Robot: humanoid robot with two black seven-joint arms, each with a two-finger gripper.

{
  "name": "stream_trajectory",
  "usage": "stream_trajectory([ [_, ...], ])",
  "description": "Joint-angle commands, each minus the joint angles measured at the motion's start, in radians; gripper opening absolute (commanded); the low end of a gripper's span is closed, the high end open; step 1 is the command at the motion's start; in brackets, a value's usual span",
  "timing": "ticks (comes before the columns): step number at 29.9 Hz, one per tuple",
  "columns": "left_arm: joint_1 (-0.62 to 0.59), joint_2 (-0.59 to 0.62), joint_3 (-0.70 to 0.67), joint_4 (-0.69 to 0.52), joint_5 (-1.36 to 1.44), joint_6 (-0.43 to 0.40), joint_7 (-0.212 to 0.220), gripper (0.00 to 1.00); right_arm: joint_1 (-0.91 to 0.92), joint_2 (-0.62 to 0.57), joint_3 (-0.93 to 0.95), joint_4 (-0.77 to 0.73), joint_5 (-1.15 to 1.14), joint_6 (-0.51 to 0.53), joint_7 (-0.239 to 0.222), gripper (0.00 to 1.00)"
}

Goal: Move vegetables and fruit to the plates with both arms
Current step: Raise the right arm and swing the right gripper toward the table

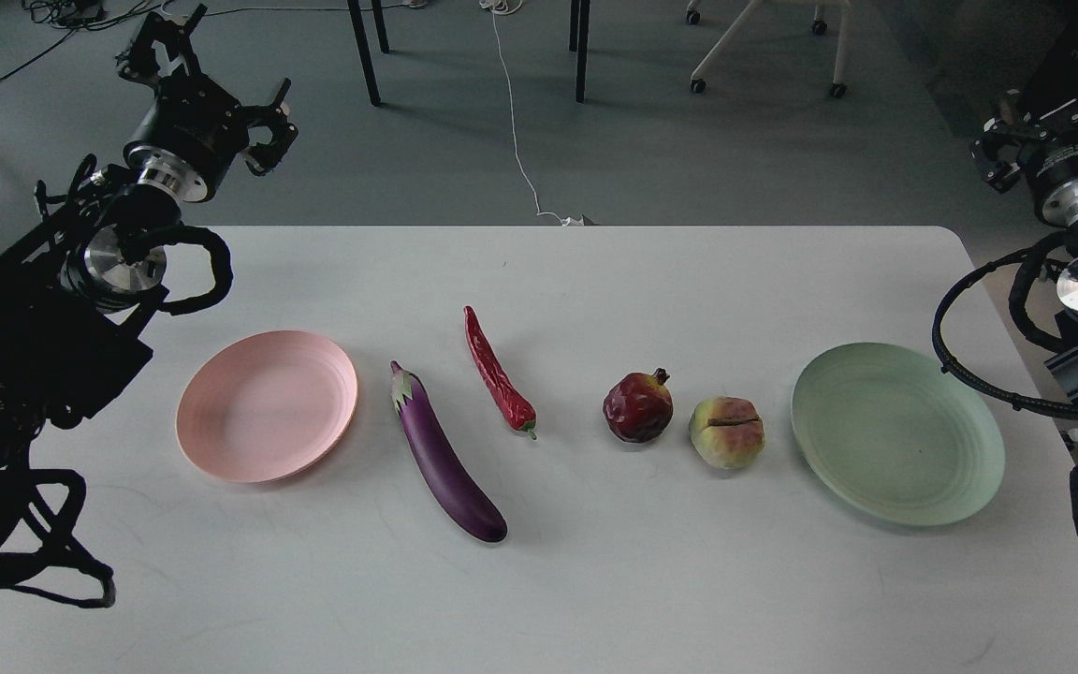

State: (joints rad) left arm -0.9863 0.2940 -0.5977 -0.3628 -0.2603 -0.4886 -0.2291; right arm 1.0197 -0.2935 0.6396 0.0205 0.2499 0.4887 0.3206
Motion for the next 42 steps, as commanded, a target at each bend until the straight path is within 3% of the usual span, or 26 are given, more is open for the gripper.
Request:
stream_trajectory([
  [1,0.011,-0.003,0.002,0.001,0.001,0.000,-0.001,0.99,-0.018,0.001,-0.001,0.004,0.002,0.000,0.000,1.00],
  [6,0.009,0.008,-0.002,0.001,-0.004,0.000,0.001,0.99,-0.010,-0.003,-0.046,0.009,-0.006,0.000,-0.003,1.00],
  [18,0.006,-0.001,-0.005,0.077,-0.005,0.000,-0.002,0.99,0.289,0.063,-0.552,0.006,-0.012,0.000,-0.002,1.00],
  [21,0.006,-0.001,-0.005,0.077,-0.005,0.000,-0.002,0.99,0.289,0.063,-0.552,0.006,-0.012,0.000,-0.002,1.00],
  [22,0.002,0.013,-0.002,0.077,-0.005,0.000,-0.053,0.99,0.391,0.120,-0.751,0.010,-0.058,0.000,-0.003,1.00],
  [24,0.002,0.013,-0.001,0.076,-0.004,0.000,-0.055,0.99,0.436,0.148,-0.840,0.024,-0.090,0.000,-0.003,1.00],
  [32,-0.005,0.031,0.006,0.076,0.003,0.000,-0.049,0.99,0.543,0.191,-0.979,0.255,-0.354,0.000,0.002,1.00],
  [38,-0.005,0.056,0.007,0.076,0.003,0.000,-0.055,0.99,0.556,0.153,-0.983,0.554,-0.784,0.000,0.003,1.00],
  [42,-0.002,0.057,0.009,0.076,0.003,0.000,-0.056,0.99,0.554,0.114,-1.015,0.663,-1.021,0.000,0.006,1.00],
])
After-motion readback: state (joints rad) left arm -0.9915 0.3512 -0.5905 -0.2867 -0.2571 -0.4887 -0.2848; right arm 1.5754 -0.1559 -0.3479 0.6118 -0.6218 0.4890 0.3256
